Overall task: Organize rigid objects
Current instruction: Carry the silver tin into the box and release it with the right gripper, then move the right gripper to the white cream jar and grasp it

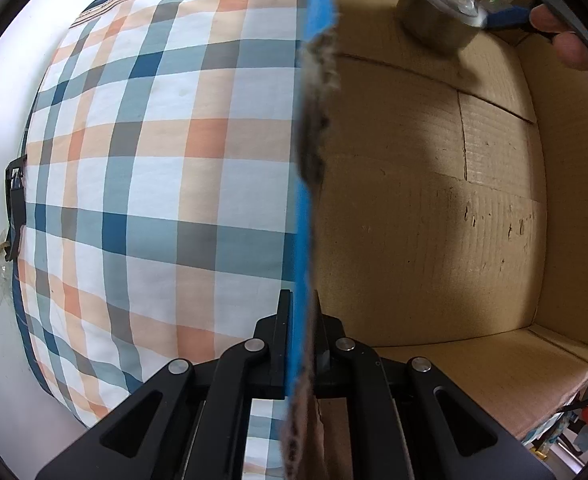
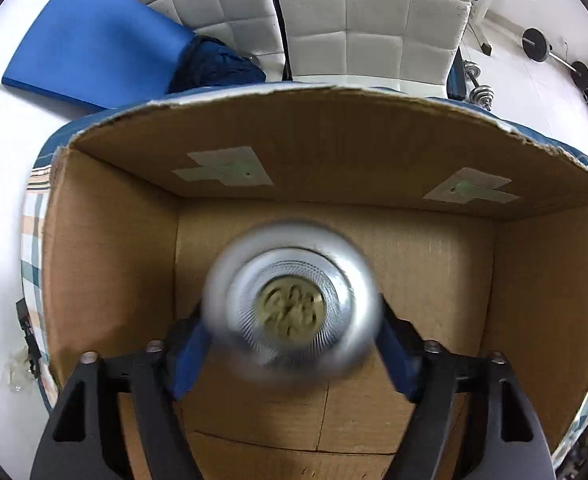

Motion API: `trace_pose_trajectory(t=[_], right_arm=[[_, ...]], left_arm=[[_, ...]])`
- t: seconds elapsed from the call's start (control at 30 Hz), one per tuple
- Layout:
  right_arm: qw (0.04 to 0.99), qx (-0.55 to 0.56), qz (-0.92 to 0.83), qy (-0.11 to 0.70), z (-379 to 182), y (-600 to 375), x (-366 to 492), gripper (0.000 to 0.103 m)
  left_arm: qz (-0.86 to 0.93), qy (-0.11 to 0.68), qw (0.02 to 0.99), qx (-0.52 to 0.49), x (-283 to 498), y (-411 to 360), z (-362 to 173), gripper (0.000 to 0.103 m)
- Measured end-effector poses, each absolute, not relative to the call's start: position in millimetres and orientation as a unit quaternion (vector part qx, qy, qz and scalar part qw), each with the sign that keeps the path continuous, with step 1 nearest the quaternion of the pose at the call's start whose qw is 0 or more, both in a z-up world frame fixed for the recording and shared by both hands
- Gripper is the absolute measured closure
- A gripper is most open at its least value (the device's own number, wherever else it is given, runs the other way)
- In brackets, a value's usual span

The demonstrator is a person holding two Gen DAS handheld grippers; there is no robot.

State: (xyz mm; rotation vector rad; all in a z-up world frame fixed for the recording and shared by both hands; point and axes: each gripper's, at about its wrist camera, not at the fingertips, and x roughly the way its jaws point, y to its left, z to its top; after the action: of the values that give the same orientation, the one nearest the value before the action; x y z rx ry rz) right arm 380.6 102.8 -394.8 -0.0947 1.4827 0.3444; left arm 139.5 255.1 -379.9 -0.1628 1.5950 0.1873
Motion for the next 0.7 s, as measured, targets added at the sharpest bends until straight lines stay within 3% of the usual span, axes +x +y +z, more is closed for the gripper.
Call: trace_pose_trajectory(t=[0.03, 0.7], right_arm=[[0.726, -0.042, 0.154, 0.669, -392, 101, 381, 0.0], [0.73, -0.093, 0.141, 0.662, -331, 72, 320, 0.0]], left_arm=[[0.084, 0.714, 0.692, -0.074, 140, 255, -380, 0.099], [0.084, 0.711, 0.695, -0.069, 135, 252, -380, 0.099]])
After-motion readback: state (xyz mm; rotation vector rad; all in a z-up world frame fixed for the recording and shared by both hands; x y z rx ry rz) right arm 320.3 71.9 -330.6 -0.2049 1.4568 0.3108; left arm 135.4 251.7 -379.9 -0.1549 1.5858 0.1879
